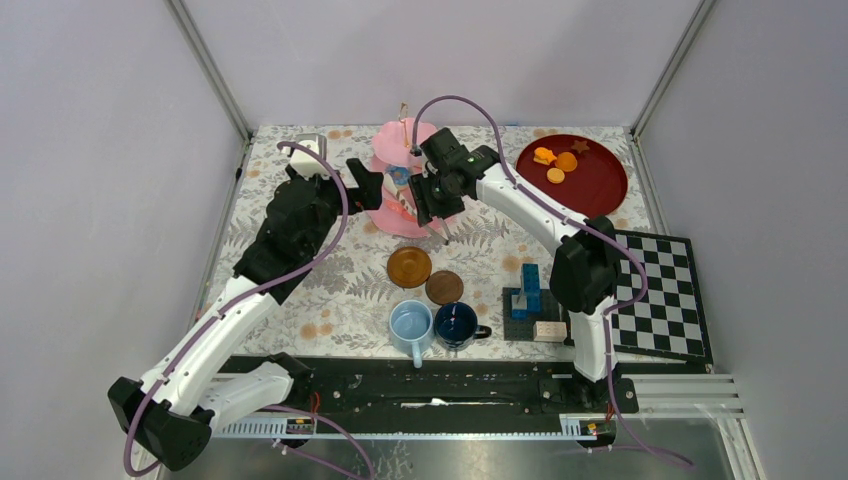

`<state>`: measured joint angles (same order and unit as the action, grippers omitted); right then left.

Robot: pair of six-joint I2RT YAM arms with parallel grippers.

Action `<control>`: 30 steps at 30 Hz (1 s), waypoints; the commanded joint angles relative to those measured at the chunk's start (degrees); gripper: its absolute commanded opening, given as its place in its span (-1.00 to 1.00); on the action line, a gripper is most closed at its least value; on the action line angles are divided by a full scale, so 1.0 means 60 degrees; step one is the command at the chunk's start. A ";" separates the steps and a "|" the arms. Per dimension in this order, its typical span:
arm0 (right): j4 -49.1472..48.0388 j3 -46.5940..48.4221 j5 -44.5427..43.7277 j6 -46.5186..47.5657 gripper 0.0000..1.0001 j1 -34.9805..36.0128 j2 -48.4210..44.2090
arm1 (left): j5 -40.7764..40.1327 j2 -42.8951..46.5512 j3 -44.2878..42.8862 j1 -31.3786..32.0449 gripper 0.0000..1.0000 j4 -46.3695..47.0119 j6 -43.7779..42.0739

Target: Serve the afternoon tea

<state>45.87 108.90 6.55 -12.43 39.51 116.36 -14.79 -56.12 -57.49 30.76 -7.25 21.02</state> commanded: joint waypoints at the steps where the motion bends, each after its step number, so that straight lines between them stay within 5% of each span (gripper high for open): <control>1: 0.0010 0.0232 -0.0109 0.0174 0.15 0.0124 -0.0310 | 0.0158 -0.0033 0.0006 -0.0044 0.98 0.0341 0.0055; 30: 0.0134 -0.1645 -0.0409 0.0067 0.16 0.0139 -0.2460 | 0.0397 -0.0040 -0.0016 -0.0300 0.98 0.0330 0.0173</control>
<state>46.11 101.36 5.39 -11.84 39.70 106.89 -13.72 -56.47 -57.49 29.47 -7.40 21.47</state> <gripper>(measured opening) 0.601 0.990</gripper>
